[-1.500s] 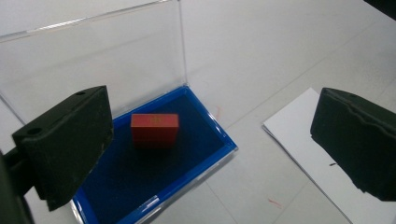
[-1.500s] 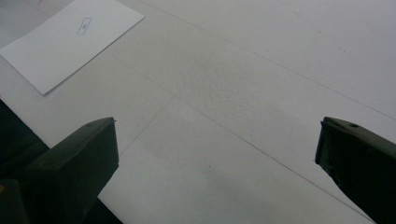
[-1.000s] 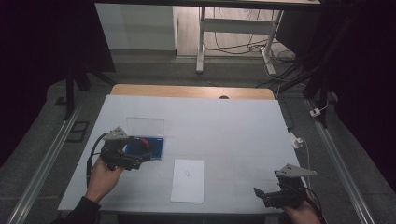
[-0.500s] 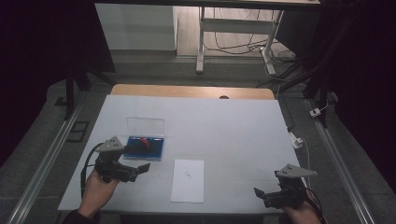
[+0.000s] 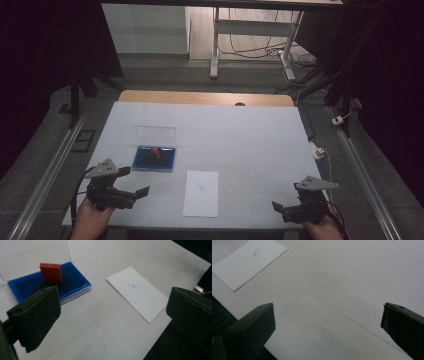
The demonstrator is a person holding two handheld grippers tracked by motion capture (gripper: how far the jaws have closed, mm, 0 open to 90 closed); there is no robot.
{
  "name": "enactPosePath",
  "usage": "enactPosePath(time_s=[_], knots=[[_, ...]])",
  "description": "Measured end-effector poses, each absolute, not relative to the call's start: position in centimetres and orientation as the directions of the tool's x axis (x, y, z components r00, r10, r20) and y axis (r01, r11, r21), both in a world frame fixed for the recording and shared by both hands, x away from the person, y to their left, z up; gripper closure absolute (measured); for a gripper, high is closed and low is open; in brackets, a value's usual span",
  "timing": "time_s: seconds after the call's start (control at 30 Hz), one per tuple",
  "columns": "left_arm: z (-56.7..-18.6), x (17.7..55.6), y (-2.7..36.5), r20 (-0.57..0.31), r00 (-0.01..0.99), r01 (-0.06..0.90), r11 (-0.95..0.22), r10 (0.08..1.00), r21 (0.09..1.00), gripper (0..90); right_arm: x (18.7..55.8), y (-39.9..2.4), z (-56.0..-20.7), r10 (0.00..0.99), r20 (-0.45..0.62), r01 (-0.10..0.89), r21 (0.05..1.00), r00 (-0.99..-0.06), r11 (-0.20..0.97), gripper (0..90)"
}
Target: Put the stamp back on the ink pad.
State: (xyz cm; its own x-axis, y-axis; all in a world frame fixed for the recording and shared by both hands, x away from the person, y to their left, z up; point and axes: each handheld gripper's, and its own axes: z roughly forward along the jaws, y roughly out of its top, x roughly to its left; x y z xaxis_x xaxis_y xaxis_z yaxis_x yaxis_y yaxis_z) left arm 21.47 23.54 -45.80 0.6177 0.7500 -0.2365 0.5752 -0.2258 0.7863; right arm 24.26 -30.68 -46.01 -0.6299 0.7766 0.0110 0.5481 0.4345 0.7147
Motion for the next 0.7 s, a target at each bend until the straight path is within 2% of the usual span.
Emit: enactPosePath(time_s=[0.37,0.7], knots=[[-47.4,19.5,25.3,-0.211,0.556,0.628,-0.24,0.804,0.74,0.0,24.2,-30.7,-46.0,0.782,0.013,0.552,0.715,-0.623,0.428,0.0],[-47.7,19.2,24.8,-0.147,0.514,0.678,-0.295,0.845,0.673,0.0,24.2,-30.6,-46.0,0.782,0.007,0.552,0.713,-0.623,0.433,0.0]])
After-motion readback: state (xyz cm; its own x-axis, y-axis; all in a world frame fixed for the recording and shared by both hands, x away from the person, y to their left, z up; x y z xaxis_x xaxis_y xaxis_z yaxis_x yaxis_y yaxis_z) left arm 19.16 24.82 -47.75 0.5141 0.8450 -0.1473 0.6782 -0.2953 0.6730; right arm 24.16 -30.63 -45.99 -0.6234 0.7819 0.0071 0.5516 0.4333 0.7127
